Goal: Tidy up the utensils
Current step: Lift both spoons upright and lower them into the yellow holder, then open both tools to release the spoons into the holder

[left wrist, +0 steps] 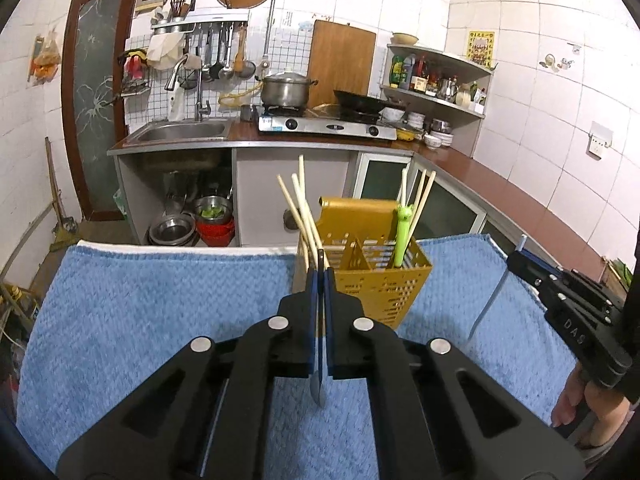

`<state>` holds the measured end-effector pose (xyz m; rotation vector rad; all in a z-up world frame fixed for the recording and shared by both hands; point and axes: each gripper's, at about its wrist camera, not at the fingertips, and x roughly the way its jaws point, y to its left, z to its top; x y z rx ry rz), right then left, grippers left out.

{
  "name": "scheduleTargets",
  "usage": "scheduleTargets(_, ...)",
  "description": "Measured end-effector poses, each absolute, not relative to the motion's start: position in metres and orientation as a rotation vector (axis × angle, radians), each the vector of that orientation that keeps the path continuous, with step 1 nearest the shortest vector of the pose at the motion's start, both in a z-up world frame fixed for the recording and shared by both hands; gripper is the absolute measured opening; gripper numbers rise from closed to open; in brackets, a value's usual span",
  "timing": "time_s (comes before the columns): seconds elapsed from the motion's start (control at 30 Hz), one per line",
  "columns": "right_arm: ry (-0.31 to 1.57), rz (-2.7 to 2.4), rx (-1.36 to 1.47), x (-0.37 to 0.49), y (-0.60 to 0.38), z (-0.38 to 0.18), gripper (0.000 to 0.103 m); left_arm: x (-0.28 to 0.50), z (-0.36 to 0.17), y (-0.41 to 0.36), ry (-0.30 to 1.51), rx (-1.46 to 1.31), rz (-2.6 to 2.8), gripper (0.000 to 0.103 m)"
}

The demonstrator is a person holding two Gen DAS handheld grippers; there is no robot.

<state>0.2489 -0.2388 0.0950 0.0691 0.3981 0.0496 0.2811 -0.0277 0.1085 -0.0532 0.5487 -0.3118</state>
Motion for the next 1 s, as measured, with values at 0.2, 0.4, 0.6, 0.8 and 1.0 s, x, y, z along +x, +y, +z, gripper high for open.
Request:
scheduleTargets(0.2, 0.381, 0.052, 0.061, 0.257, -0.238, 0.108, 0.007, 0.290, 0.119, -0.031, 0.537, -0.059, -0.320, 0.002)
scheduleTargets(0.4, 0.351, 0.051, 0.047, 0.272, -0.239, 0.133, 0.007, 0.304, 0.137, -0.037, 0.525, -0.061, -0.330, 0.002)
scheduleTargets(0.6, 0.311, 0.059, 0.049, 0.290, -0.239, 0.166, 0.007, 0.322, 0.171, -0.044, 0.478, -0.057, -0.334, 0.002)
scheduleTargets(0.8, 0.291, 0.060, 0.049, 0.318, -0.238, 0.187, 0.007, 0.350, 0.192, -0.053, 0.438, -0.033, -0.319, 0.001)
scheduleTargets(1.0, 0.332, 0.060, 0.051, 0.353, -0.235, 0.153, 0.007, 0.387, 0.163, -0.059, 0.469, -0.047, -0.334, 0.001)
